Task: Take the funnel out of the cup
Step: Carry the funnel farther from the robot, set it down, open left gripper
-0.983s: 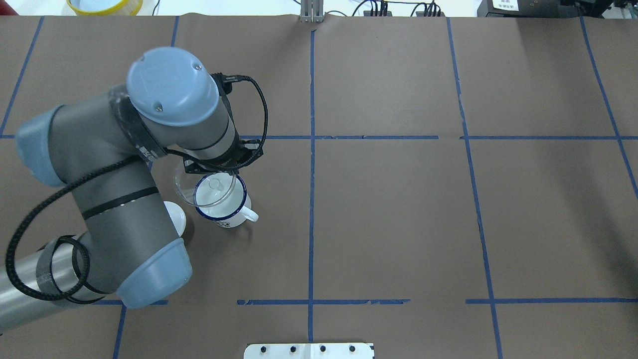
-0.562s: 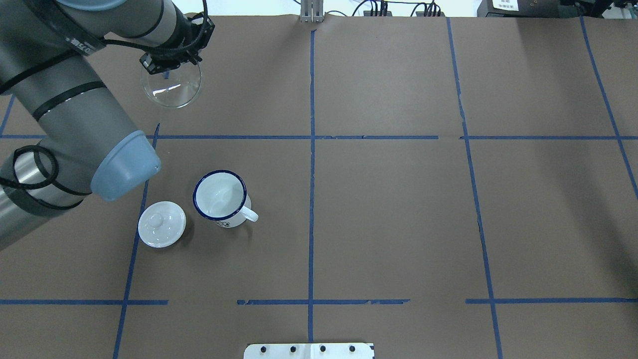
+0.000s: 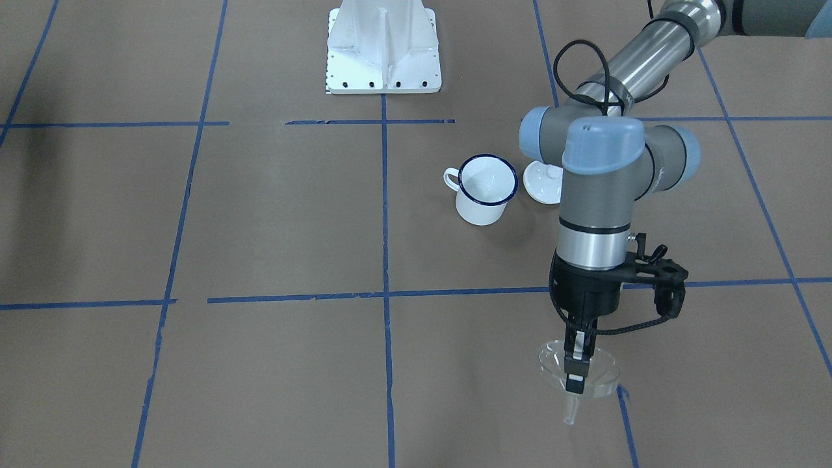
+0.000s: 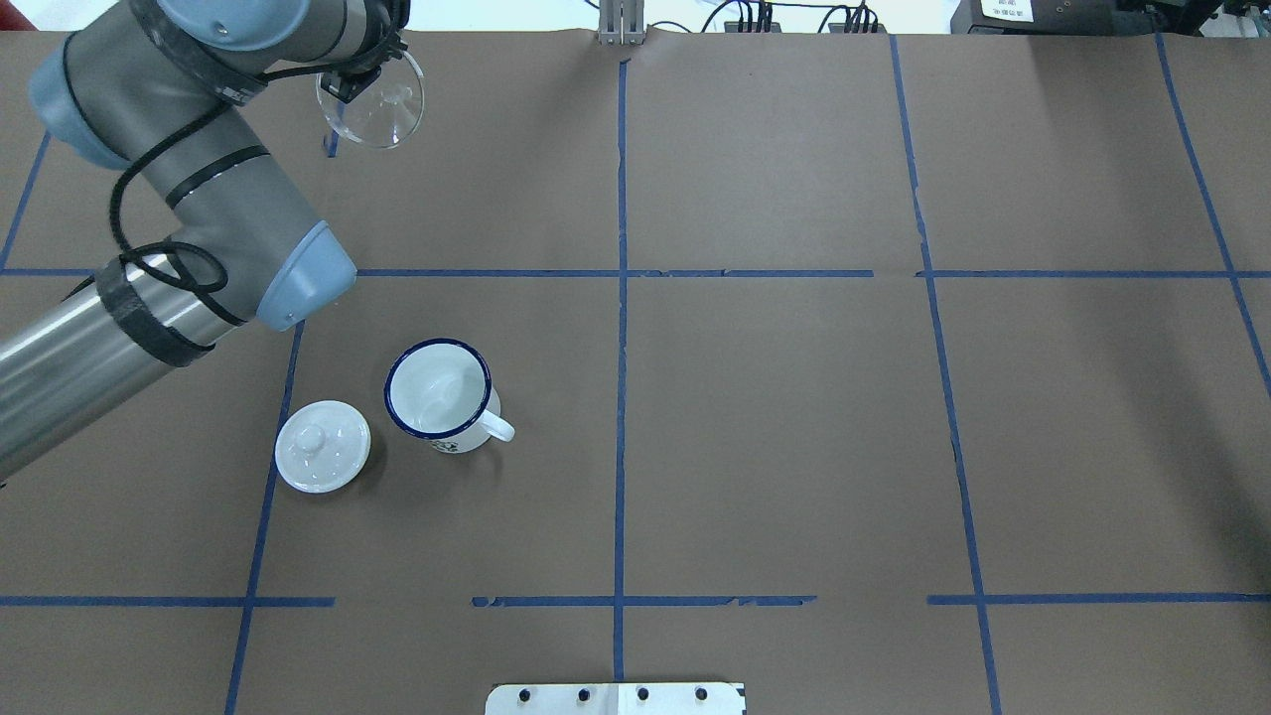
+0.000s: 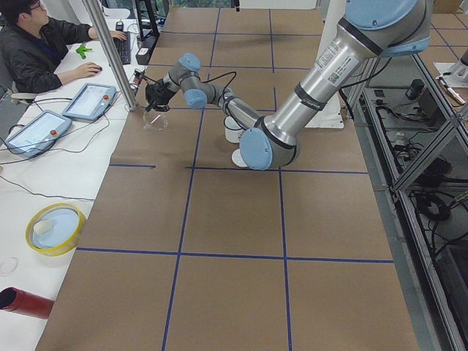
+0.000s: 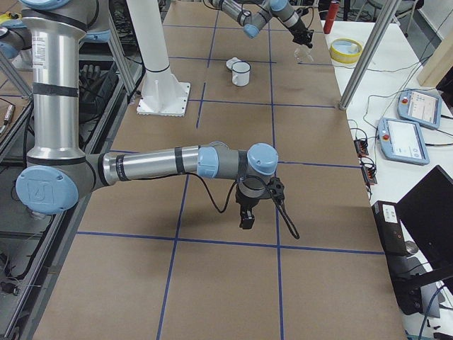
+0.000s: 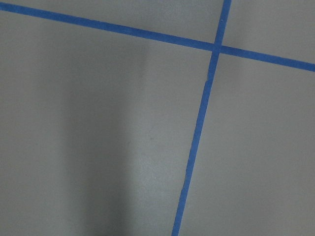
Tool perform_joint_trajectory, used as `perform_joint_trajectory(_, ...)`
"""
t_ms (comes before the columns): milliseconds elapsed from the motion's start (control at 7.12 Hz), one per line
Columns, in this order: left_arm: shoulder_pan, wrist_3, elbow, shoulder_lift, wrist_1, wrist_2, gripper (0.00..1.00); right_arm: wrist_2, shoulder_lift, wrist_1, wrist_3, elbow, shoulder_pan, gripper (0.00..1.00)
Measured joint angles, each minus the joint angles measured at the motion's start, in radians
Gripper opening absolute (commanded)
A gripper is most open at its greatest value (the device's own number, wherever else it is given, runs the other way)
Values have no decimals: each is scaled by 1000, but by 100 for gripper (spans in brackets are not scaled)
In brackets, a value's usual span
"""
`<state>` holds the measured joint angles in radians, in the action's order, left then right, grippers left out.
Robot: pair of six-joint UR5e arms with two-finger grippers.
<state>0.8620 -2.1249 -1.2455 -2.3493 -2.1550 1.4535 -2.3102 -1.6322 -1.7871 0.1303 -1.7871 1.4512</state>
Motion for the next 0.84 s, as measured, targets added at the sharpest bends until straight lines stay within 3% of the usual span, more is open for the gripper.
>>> perform_joint_trajectory(281,-45,-30,130,-27,-108,-56,0,0,0,0,0,0,0,100)
perform_joint_trajectory(421,-64,-41,158,-28,-134,-76,9,0,0,0,0,0,0,100)
perform_joint_trajectory(562,-79,-45,171,-28,-144,-83,33,0,0,0,0,0,0,100)
perform_joint_trajectory(843,-88,-30,178,-25,-147,-86,100,0,0,0,-1,0,0,100)
